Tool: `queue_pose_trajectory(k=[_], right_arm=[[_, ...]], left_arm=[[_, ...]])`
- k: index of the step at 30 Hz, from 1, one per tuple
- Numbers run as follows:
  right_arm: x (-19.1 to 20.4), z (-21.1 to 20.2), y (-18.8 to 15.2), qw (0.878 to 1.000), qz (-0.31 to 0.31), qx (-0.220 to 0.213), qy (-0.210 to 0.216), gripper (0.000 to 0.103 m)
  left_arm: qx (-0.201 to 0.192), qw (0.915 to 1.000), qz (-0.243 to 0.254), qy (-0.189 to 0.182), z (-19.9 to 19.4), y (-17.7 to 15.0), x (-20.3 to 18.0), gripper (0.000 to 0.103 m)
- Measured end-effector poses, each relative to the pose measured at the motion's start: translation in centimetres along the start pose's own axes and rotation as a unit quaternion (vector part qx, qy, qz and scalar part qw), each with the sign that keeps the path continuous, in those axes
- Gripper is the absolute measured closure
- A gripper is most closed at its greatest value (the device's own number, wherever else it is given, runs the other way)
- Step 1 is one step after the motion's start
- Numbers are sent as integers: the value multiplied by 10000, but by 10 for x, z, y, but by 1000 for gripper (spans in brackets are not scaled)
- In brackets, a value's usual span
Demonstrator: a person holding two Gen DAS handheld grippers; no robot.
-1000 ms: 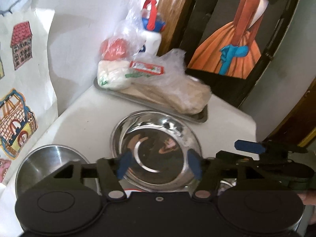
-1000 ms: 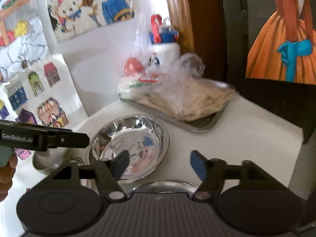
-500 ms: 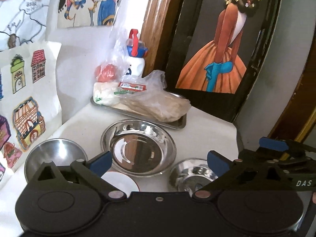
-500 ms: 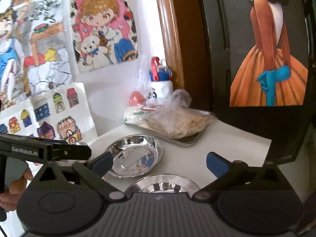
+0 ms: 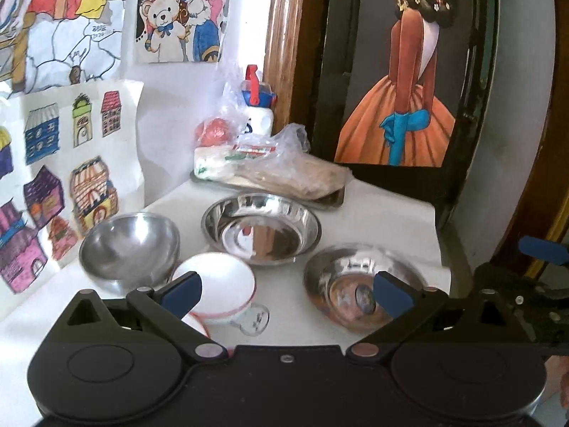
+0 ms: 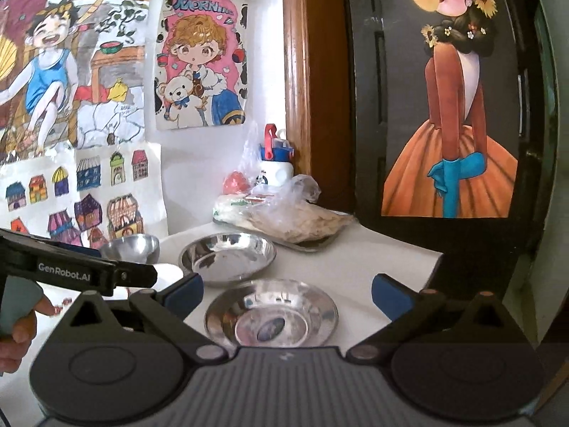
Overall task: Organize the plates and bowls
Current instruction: 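Move the left gripper to the other steel plate and grasp its rim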
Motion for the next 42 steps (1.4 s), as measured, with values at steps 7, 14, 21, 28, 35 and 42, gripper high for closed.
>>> queue_pose_trajectory(k=[7,14,21,28,35,42], right_arm=[[8,-22,-28,9997,-214,-1,-86,0],[4,-37,-46,9999,-48,83,-117,0],[-2,-50,-53,9999,-21,89,-121,0],[-9,-51,-61,9997,9,210,-91,0],[-18,-45,-67,9994,30,331,-95,0],[-33,-28,-63,9990,84,384,-196,0]], left_arm=[[166,9998,-141,37,-11,-29,-6,1],[207,9996,-68,170,-25,-50,-11,1],[250,9994,-90,215,-38,-65,-13,1],[327,9993,10,191,-42,-73,-23,1],[460,9989,63,85,-32,-73,-31,1],[528,9986,62,0,-13,-60,-33,1]])
Point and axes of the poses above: each gripper's, at about its wrist camera, not at the fingertips, and z roughly the way its jaws point, x to its left, y to its top, the point moved 2 cm from there along z, roughly the way its jaws point, and after that the axes turned 9 degrees about z, right-handed, at the moved point
